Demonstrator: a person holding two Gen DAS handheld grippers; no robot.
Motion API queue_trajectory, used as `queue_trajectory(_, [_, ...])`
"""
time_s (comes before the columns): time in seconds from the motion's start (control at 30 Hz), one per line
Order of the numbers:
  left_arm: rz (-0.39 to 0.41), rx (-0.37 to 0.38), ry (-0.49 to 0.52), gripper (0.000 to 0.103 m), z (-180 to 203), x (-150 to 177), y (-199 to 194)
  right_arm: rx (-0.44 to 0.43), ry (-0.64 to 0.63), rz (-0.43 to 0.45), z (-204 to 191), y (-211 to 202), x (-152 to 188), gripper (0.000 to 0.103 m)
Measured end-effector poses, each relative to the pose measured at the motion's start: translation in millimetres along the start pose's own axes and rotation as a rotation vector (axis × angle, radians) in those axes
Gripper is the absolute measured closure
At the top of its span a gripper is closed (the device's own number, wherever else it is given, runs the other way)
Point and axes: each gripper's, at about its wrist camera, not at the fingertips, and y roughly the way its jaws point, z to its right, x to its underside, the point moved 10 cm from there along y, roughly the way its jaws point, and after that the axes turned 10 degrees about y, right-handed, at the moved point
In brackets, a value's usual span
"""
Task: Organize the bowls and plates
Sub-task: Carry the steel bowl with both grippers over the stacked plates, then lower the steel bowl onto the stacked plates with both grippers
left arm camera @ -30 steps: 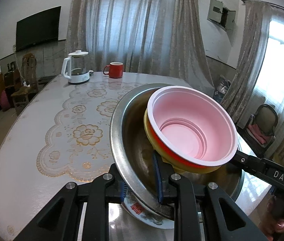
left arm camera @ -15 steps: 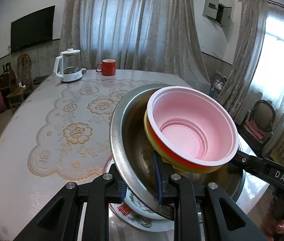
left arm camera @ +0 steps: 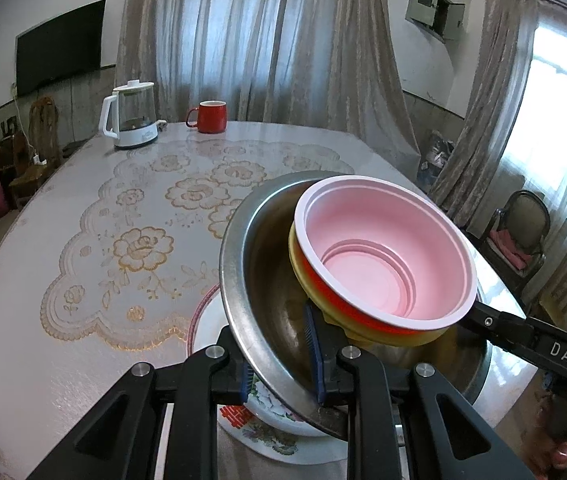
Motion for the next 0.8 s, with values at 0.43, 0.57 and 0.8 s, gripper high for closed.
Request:
queue_trajectory(0.43, [-0.019, 0.013, -0.009, 0.081, -2, 8, 9, 0.029, 0.005, -0.02, 8, 10, 5, 0.088])
queue_trajectory(0.57, [-0.024, 0.009, -0.008, 0.081, -4, 11, 10, 0.029, 0.012, -0.03, 10, 13, 8, 0.087])
queue_trajectory(0.8, [-0.045, -0.01, -0.02, 0.081, -12, 21, 15, 0.03, 0.018, -0.063, 9, 21, 18, 0.087])
